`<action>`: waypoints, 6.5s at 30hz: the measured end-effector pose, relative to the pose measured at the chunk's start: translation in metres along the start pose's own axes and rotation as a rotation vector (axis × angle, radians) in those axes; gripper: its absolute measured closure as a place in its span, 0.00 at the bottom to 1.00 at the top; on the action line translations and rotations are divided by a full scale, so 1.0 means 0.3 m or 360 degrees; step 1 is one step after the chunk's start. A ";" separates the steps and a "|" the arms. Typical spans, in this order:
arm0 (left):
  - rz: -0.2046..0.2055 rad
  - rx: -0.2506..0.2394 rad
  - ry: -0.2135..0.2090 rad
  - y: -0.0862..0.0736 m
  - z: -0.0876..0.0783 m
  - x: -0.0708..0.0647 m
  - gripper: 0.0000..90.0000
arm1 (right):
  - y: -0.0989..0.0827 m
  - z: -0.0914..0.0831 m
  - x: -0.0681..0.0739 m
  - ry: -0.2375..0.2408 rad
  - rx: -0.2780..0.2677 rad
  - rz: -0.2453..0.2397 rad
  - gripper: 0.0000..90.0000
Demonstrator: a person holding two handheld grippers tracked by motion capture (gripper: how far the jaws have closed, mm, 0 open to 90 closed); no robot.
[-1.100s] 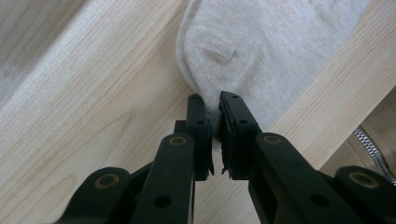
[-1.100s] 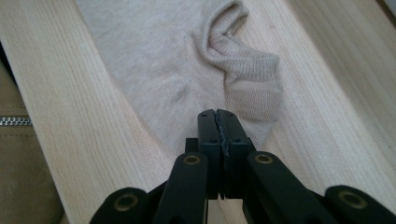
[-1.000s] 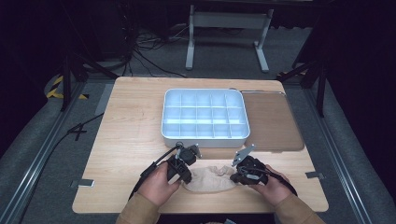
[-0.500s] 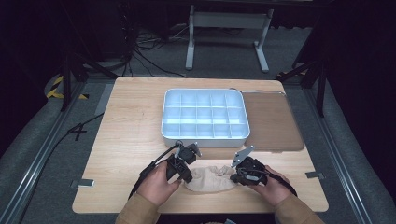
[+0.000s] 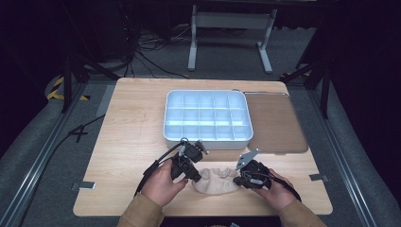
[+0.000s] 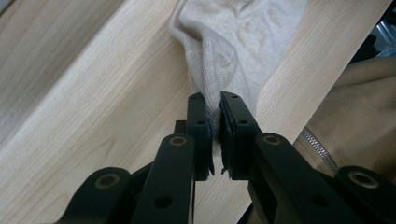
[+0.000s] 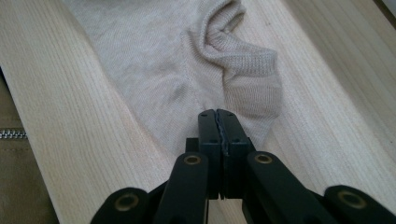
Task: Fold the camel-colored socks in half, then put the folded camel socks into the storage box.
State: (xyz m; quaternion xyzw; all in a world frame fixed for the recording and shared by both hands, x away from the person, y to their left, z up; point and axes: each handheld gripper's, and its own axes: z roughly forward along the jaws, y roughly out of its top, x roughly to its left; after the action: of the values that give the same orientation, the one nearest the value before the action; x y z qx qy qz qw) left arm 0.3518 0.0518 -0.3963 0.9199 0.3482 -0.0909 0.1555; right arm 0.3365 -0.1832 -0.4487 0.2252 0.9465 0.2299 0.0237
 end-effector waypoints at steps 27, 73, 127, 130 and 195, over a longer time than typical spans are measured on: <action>0.0174 -0.0126 -0.0090 0.153 0.020 -0.091 0.92 | -0.020 0.001 0.010 -0.0040 -0.0065 0.0036 0.99; 0.0162 -0.0327 -0.0096 0.102 -0.022 -0.079 0.74 | -0.018 -0.162 0.039 -0.0005 -0.0289 0.0066 0.94; 0.0233 0.0036 -0.0112 0.113 0.197 -0.084 0.84 | -0.031 -0.026 -0.027 0.0013 -0.0096 0.0166 0.90; 0.0239 0.0045 -0.0115 0.114 0.201 -0.084 0.84 | -0.033 -0.025 -0.029 -0.0030 -0.0099 0.0143 0.90; 0.0245 -0.0234 0.0108 0.045 0.087 -0.049 0.86 | -0.052 -0.078 0.017 -0.0050 -0.0324 0.0163 0.98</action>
State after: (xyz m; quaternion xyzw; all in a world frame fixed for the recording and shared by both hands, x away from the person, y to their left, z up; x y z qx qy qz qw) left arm 0.3482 0.0241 -0.4135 0.9326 0.2874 -0.0216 0.2172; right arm 0.3218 -0.2032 -0.4343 0.2733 0.9050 0.3223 0.0496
